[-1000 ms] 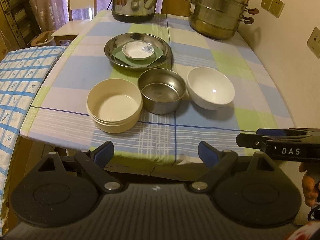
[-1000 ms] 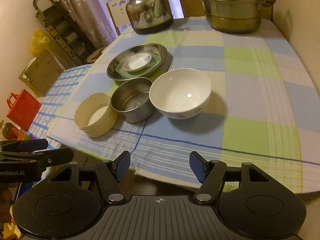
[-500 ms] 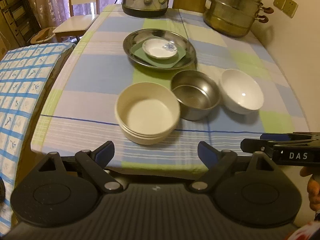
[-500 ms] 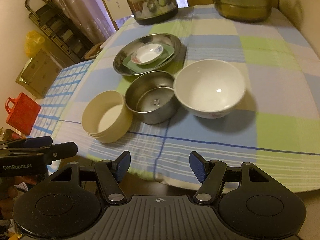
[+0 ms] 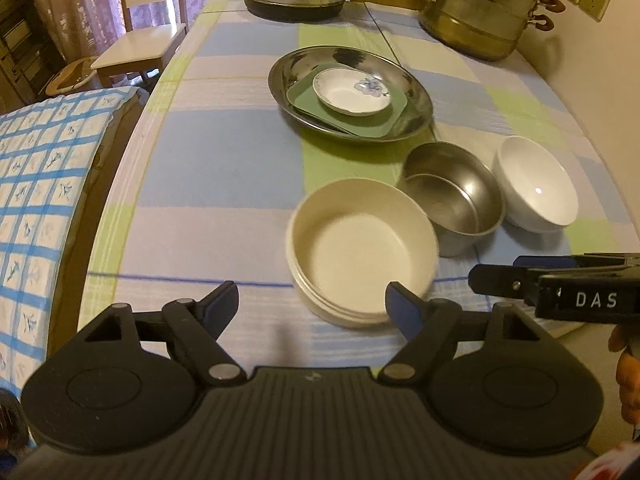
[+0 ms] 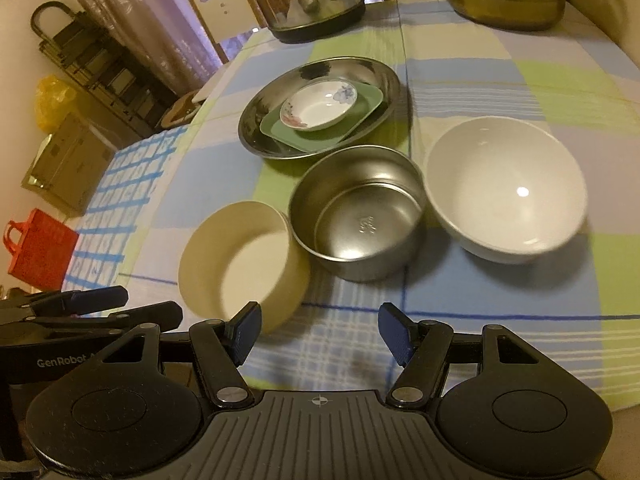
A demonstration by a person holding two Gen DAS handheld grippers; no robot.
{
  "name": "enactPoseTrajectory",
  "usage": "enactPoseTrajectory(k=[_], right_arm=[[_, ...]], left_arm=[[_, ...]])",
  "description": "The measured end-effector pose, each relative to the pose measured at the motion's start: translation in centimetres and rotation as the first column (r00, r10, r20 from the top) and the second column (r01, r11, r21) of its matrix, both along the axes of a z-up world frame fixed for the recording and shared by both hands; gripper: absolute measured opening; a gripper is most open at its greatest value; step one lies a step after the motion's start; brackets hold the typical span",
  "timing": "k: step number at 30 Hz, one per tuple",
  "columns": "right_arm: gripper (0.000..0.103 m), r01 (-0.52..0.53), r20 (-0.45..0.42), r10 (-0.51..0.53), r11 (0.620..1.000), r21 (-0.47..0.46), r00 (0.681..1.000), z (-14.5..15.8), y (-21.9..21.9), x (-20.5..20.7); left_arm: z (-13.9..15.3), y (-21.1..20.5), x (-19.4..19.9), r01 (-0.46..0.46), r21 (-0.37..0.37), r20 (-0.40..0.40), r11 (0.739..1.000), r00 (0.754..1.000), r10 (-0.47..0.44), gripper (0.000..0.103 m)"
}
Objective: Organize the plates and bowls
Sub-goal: 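Reach the left tool to the cream bowl and grasp its rim, then lift the cream bowl with the left tool and carry it toward the white bowl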
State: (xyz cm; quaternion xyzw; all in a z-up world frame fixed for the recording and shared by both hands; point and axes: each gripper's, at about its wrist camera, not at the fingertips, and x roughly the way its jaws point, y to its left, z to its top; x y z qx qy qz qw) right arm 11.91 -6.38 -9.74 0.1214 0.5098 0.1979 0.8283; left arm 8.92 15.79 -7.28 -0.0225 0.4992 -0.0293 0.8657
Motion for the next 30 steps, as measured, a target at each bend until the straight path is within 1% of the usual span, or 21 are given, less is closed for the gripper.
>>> enactPoseTrajectory(k=[4, 6, 8, 10, 12, 14, 18, 20, 23, 27, 29, 30], right_arm=[[0.065, 0.02, -0.008, -0.02, 1.0, -0.001, 1.0, -0.6, 1.7, 0.7], [0.061, 0.023, -0.005, -0.023, 1.0, -0.012, 1.0, -1.0, 2.5, 1.1], [0.052, 0.023, -0.009, -0.023, 1.0, -0.021, 1.0, -1.4, 3.4, 1.4], [0.048, 0.03, -0.015, -0.03, 0.999, -0.028, 0.999, -1.8, 3.9, 1.6], [0.044, 0.035, -0.012, -0.035, 0.999, -0.034, 0.999, -2.0, 4.4, 1.9], [0.041, 0.038, -0.011, -0.038, 0.998, -0.046, 0.999, -2.1, 4.8, 2.0], [0.033, 0.047, -0.027, -0.049, 0.997, -0.066, 0.998, -2.4, 5.3, 2.3], [0.029, 0.053, -0.032, -0.055, 0.996, -0.065, 0.998, -2.6, 5.4, 2.3], [0.023, 0.058, -0.039, -0.061, 0.996, -0.066, 0.997, -2.6, 5.5, 2.4], [0.019, 0.062, -0.042, -0.065, 0.996, -0.071, 0.997, -2.5, 5.7, 2.4], [0.017, 0.066, -0.042, -0.069, 0.995, -0.074, 0.997, -2.5, 5.8, 2.5], [0.017, 0.067, -0.042, -0.07, 0.995, -0.074, 0.997, -2.5, 5.8, 2.4]], left_arm=[[-0.9, 0.8, 1.5, 0.027, 0.0, -0.006, 1.0, 1.0, -0.027, 0.077], [-1.4, 1.1, 2.3, 0.042, 0.001, -0.012, 0.999, 0.999, -0.042, 0.073], [-2.0, 1.4, 3.1, 0.053, -0.002, -0.018, 0.999, 0.998, -0.053, 0.068], [-2.4, 1.6, 3.7, 0.064, -0.004, -0.024, 0.998, 0.998, -0.065, 0.066], [-2.7, 1.8, 4.4, 0.076, -0.003, -0.025, 0.997, 0.997, -0.076, 0.065], [-3.1, 1.8, 5.0, 0.089, -0.003, -0.032, 0.996, 0.996, -0.089, 0.06], [-3.8, 1.8, 5.8, 0.106, -0.017, -0.051, 0.994, 0.993, -0.106, 0.054], [-4.2, 1.9, 6.1, 0.113, -0.023, -0.062, 0.993, 0.992, -0.114, 0.047], [-4.6, 2.1, 6.2, 0.117, -0.037, -0.073, 0.992, 0.99, -0.119, 0.039], [-4.9, 2.4, 6.4, 0.125, -0.057, -0.085, 0.99, 0.988, -0.13, 0.03], [-5.1, 2.5, 6.4, 0.129, -0.071, -0.091, 0.989, 0.987, -0.136, 0.021], [-5.1, 2.6, 6.4, 0.131, -0.085, -0.092, 0.988, 0.986, -0.139, 0.018]])
